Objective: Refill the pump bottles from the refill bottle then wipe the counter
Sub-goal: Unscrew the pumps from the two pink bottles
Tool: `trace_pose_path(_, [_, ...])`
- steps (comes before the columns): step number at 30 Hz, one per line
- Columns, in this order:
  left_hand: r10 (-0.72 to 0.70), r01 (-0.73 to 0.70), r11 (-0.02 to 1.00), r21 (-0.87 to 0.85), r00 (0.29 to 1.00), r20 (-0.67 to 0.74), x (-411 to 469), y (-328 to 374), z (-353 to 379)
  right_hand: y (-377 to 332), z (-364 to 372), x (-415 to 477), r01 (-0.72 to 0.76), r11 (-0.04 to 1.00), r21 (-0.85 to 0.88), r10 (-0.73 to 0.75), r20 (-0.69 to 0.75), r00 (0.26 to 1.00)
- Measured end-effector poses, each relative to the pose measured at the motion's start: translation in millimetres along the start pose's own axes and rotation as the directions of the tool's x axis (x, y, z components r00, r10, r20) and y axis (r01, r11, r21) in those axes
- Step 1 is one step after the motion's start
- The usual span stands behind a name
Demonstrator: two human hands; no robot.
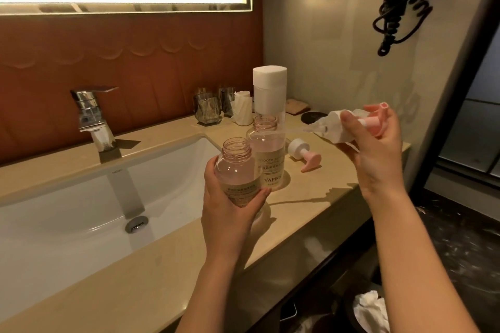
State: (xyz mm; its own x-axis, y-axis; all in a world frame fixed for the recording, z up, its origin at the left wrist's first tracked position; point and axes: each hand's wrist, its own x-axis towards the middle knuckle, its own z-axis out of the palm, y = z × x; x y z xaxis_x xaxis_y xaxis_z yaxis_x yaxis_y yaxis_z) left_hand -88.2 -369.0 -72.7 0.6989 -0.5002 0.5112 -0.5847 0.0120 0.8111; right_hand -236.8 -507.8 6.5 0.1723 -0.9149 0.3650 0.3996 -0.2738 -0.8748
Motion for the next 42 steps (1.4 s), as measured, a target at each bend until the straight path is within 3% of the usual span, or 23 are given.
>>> trace_pose_path(6, [0.016, -0.011, 0.998, -0.068, 0.998, 0.065, 1.3, 1.6, -1.3, 35.9, -13.1, 2.8, -0.034, 0.993, 0.112, 0.061, -0.246, 0.967])
trace_pose_path(9, [0.025, -0.015, 0.996, -0.086, 0.994, 0.111, 2.7, 2.0, -0.3, 56.1, -14.8, 9.9, 0.015, 0.999, 0.049, 0.005, -0.376, 0.926])
trace_pose_path(12, [0.030, -0.016, 0.995, -0.097, 0.990, 0.139, 2.4, 4.6, -0.2, 70.8, -16.0, 19.5, 0.061, 0.991, -0.122, -0.109, -0.447, 0.888])
trace_pose_path(16, [0.030, -0.012, 0.993, -0.122, 0.989, 0.145, 2.1, 8.2, -2.5, 82.4, -13.8, 41.3, 0.034, 0.946, -0.321, -0.160, -0.375, 0.913])
trace_pose_path(22, [0.026, -0.008, 0.993, -0.117, 0.987, 0.158, 1.0, 7.6, -3.3, 93.7, -3.3, 65.3, -0.014, 0.788, -0.616, -0.130, -0.188, 0.973])
trace_pose_path(28, [0.031, -0.007, 0.990, -0.143, 0.986, 0.163, 2.1, 6.9, -3.4, 106.9, 0.2, 79.4, -0.078, 0.666, -0.742, -0.060, -0.157, 0.986])
trace_pose_path(34, [0.033, -0.010, 0.989, -0.147, 0.987, 0.158, 2.4, 5.8, -3.2, 113.0, -7.2, 87.9, 0.008, 0.493, -0.870, -0.011, 0.003, 1.000])
trace_pose_path(39, [0.036, -0.013, 0.990, -0.142, 0.987, 0.156, 2.8, 4.2, -2.8, 111.0, -11.4, 89.4, 0.066, 0.493, -0.868, 0.078, 0.119, 0.990])
trace_pose_path(42, [0.034, -0.011, 0.989, -0.145, 0.987, 0.157, 2.5, 4.9, -3.3, 103.7, -9.2, 90.1, 0.059, 0.572, -0.818, 0.059, 0.113, 0.992])
